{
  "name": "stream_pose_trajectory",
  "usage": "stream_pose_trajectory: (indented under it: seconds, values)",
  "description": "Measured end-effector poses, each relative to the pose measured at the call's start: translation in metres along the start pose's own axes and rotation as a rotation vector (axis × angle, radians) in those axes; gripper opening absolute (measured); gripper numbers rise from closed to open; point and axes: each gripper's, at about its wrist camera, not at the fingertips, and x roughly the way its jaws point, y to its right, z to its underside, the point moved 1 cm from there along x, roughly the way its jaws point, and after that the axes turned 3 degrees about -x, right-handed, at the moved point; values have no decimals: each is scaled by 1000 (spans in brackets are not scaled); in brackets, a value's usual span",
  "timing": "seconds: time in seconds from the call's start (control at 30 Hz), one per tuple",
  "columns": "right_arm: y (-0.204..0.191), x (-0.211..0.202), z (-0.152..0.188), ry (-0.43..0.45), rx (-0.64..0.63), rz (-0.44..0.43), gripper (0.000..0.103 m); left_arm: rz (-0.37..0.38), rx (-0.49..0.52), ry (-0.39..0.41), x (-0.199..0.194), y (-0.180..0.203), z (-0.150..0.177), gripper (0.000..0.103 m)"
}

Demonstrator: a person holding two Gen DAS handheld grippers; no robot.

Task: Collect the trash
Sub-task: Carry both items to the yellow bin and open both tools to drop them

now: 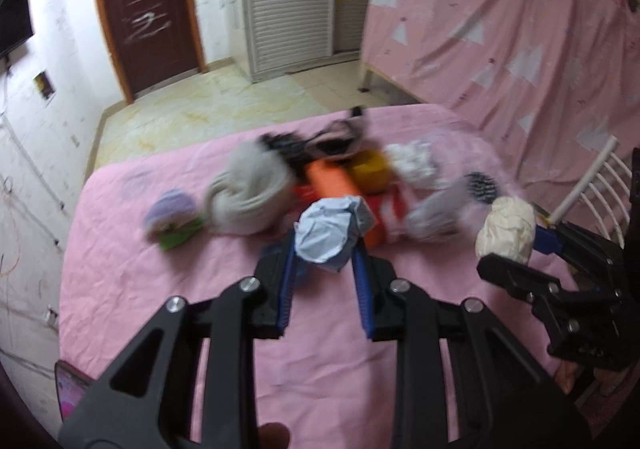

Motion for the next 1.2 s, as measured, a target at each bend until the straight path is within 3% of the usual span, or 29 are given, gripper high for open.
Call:
stream_pose_trajectory:
  seconds: [0.47,0.87,0.93,1.0,1.2]
  values:
    - [118,-90,30,74,139,309,46,175,225,-64,25,147,-19,25]
    - [183,-107,70,18,243,402,49,264,342,-125,48,246,-20,27]
    - [190,-107,76,1,261,419,61,282,358,-134,52,260,-20,30]
    - [197,-108,80,-6,272,439,76,290,373,-131,53,270,-20,53]
    - [205,-116,86,2,293,479,78,308,388,-119,47,281,-21,57]
